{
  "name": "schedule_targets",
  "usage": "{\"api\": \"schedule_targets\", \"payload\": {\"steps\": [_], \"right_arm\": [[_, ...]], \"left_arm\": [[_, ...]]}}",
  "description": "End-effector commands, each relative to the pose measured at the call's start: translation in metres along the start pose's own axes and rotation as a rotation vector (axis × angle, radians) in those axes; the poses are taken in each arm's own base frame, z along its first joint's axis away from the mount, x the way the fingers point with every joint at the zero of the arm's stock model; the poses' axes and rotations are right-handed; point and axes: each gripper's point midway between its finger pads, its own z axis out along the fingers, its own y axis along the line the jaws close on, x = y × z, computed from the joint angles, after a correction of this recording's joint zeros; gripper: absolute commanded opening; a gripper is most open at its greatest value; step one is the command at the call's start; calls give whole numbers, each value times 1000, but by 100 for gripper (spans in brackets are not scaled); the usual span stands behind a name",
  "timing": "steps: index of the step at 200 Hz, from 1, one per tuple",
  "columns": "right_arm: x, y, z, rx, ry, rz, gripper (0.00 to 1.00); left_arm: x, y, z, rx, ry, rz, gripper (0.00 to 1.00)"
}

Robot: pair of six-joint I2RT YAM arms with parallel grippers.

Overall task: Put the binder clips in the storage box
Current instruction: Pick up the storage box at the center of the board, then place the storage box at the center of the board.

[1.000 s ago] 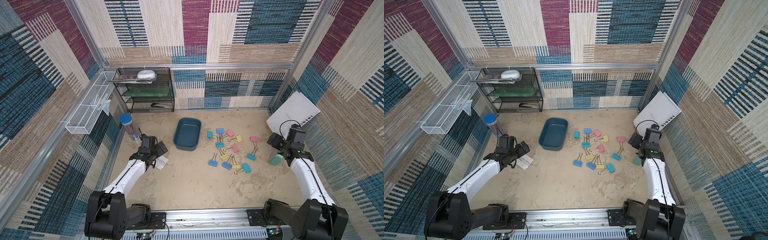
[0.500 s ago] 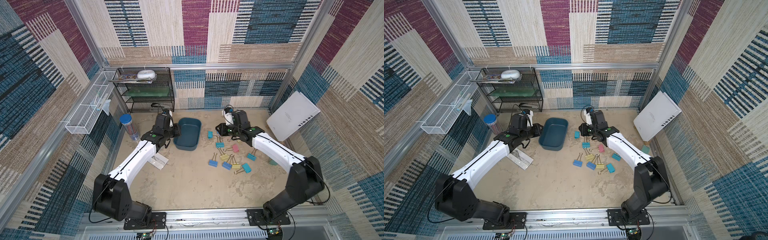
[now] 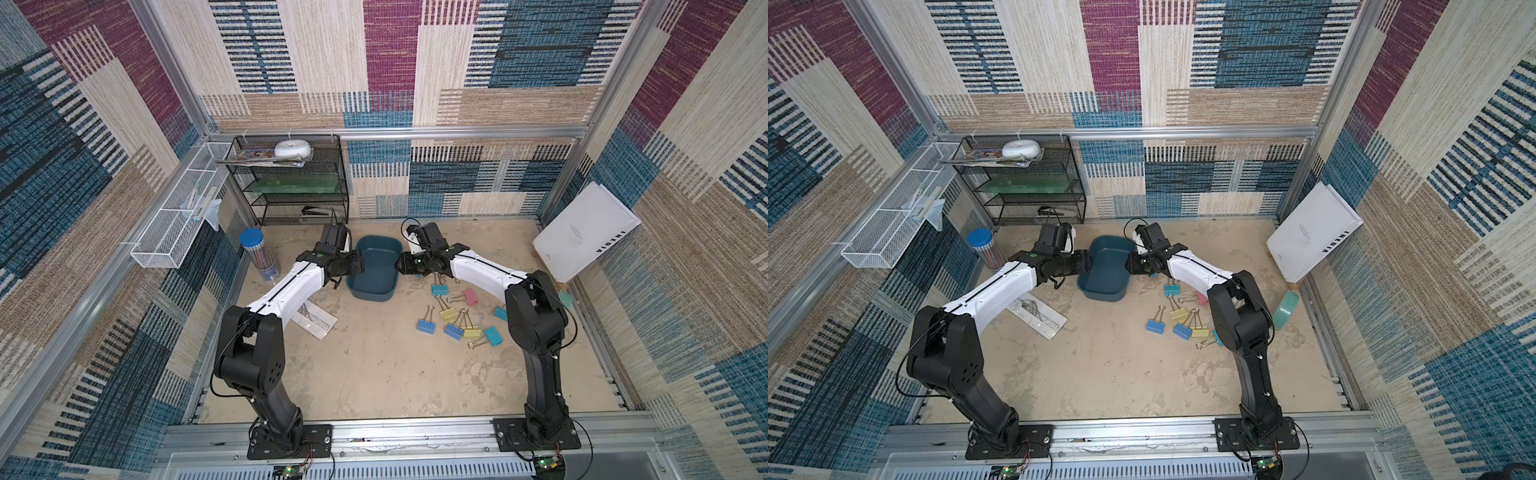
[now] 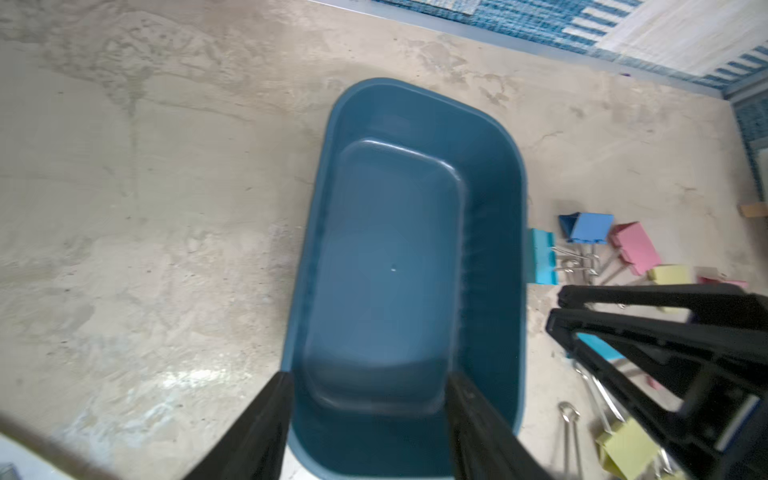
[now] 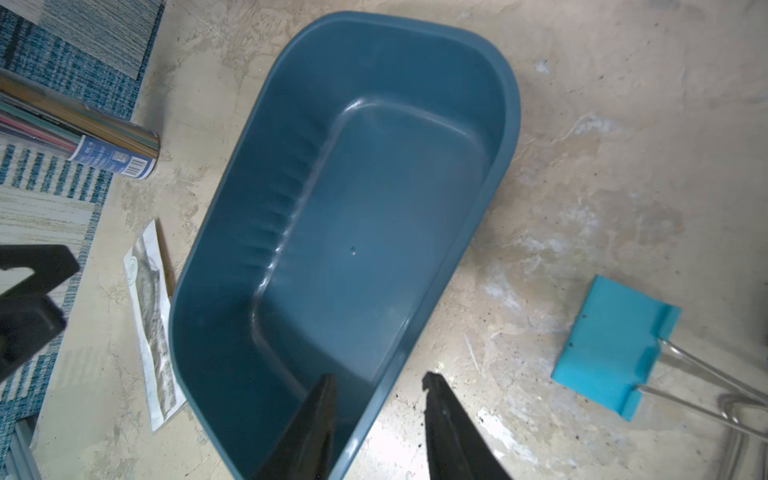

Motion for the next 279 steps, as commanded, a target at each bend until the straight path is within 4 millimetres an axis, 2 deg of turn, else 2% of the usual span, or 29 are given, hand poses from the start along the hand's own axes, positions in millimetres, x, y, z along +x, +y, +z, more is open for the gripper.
{"api": "schedule_targets", "payload": {"steps": [1, 33, 65, 89, 102, 111, 134, 145, 170, 186, 199, 215, 236, 244, 247, 260, 279], "right_arm": [[0, -4, 10, 17, 21, 7, 41], [-2, -10, 23, 27, 34, 10, 42], [2, -16, 44, 29, 70, 16, 42], [7, -21, 60, 36, 104, 20, 37], [9, -22, 62, 39, 114, 23, 25], [9, -21, 61, 37, 112, 25, 18], [12, -19, 55, 37, 112, 20, 12], [16, -16, 49, 39, 122, 11, 11], [27, -4, 22, 53, 126, -16, 11], [46, 9, -3, 46, 126, -22, 10], [71, 23, -26, 37, 140, -34, 11], [113, 31, -55, 60, 163, -33, 12], [168, 49, -91, 28, 175, -8, 14], [185, 56, -103, 17, 168, -3, 15], [196, 57, -106, 16, 175, -3, 15], [223, 67, -118, -8, 171, 8, 17], [258, 69, -122, -32, 193, 29, 19]], "left_arm": [[5, 16, 5, -71, 22, 42, 63], [10, 17, 25, -66, 67, 45, 64], [12, 27, 44, -106, 102, 58, 66], [11, 26, 62, -105, 131, 67, 65], [15, 26, 72, -107, 160, 77, 57], [18, 26, 78, -104, 178, 80, 45], [31, 21, 80, -72, 200, 68, 20], [38, 16, 74, -54, 196, 60, 14], [61, 9, 49, -42, 200, 52, 10], [82, 6, 27, -32, 207, 31, 10], [105, -3, 7, -12, 217, 40, 11], [133, -12, -20, -7, 218, 51, 12], [179, -18, -45, 23, 245, 17, 14], [196, -14, -54, 8, 251, 9, 15], [199, -13, -58, 3, 245, 6, 16], [222, -9, -69, 7, 240, -16, 15], [245, -4, -79, 25, 219, -40, 17]]}}
